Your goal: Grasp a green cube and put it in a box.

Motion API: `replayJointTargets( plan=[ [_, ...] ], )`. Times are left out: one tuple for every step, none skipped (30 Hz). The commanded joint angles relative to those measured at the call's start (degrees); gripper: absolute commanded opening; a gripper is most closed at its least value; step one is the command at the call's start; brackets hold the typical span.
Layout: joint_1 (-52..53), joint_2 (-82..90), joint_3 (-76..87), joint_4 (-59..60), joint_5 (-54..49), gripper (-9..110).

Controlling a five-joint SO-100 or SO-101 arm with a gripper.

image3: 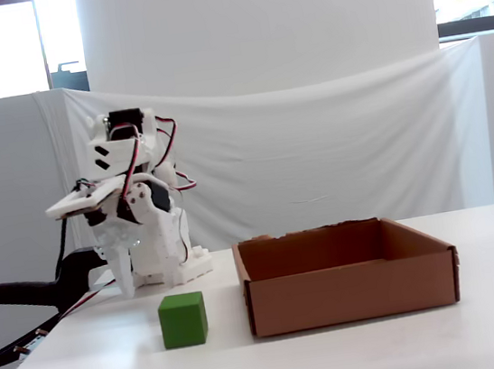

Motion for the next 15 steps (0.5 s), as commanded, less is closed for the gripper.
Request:
replayJointTargets(
  plan=[
    [0.26,0.35,-0.53,0.44,0.18,26],
    [0.18,-0.09,-0.97,0.35,0.00,26],
    [0.09,-1.05,-1.85,0.09,-0.09,27],
    [0.00,-2.46,-3.08,-0.35,-0.26,28],
    [0.00,-4.31,-4.75,-0.88,-0.26,28],
    [-0.09,-6.50,-6.50,-1.49,-0.26,29],
    [-0.35,-8.96,-8.61,-2.37,-0.26,29],
    [-0.62,-11.87,-10.72,-3.34,-0.35,30],
    [-0.88,-15.03,-13.01,-4.48,-0.35,31],
    [-1.05,-18.19,-15.21,-5.54,-0.35,32],
    [-1.23,-21.27,-17.49,-6.50,-0.35,32],
    [-1.32,-24.43,-19.86,-7.29,-0.35,32],
    [-1.41,-27.69,-22.32,-8.17,-0.35,33],
    [-1.49,-31.03,-24.70,-8.96,-0.35,33],
    [-1.76,-34.37,-27.25,-9.67,-0.35,33]
  ],
)
